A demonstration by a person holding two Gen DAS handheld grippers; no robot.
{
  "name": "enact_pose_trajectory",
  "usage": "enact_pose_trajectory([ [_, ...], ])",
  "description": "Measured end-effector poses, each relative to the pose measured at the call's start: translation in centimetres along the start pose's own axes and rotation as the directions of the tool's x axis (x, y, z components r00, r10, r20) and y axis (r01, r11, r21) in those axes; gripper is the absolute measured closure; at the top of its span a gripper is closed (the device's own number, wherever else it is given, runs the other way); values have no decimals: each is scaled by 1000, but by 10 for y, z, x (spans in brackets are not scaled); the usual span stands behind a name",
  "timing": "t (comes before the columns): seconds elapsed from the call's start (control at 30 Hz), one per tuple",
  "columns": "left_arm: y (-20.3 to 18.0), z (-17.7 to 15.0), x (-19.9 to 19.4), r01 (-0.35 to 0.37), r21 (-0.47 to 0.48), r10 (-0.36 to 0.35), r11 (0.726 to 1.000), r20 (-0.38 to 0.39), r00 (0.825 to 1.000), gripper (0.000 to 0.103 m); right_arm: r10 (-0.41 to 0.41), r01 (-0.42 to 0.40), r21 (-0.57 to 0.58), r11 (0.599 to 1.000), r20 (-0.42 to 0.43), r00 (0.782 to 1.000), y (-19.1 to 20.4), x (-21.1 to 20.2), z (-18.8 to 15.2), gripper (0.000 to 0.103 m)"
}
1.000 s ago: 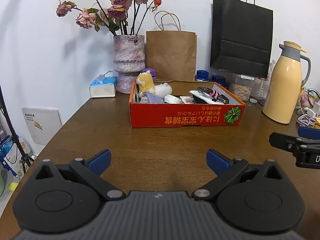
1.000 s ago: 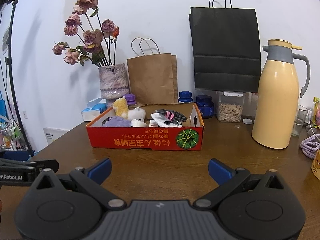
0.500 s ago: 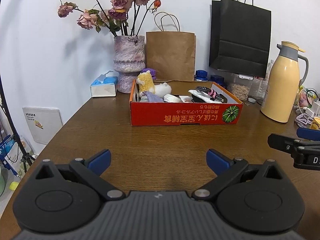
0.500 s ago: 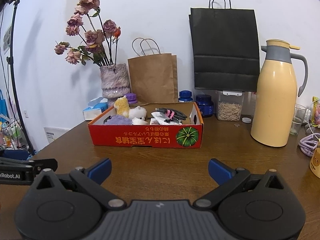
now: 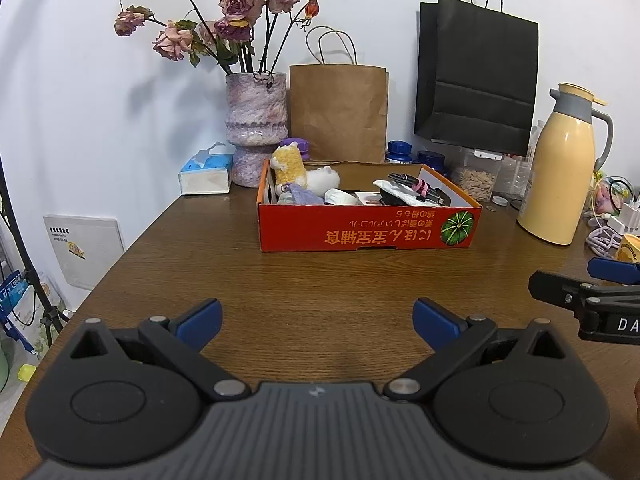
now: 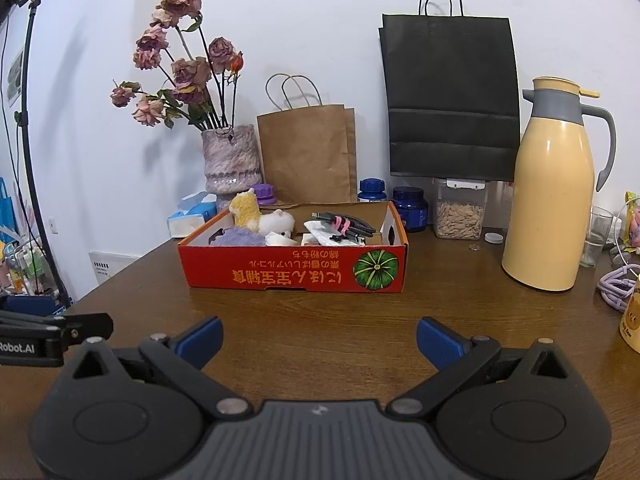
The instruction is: Flip cup upright
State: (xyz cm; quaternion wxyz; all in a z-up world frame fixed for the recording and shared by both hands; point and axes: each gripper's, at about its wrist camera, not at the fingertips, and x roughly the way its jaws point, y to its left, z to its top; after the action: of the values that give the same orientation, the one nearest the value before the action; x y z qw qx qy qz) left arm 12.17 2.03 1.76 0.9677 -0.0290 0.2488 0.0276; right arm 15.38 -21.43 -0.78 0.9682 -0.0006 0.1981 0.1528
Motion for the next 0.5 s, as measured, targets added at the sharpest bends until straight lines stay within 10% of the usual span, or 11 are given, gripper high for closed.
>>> enact_pose_trajectory([
  [0.5, 2, -1, 3, 2, -1, -2, 1000, -9, 1000, 0, -3, 3, -1, 1000, -4, 1000, 4, -6, -10, 0],
])
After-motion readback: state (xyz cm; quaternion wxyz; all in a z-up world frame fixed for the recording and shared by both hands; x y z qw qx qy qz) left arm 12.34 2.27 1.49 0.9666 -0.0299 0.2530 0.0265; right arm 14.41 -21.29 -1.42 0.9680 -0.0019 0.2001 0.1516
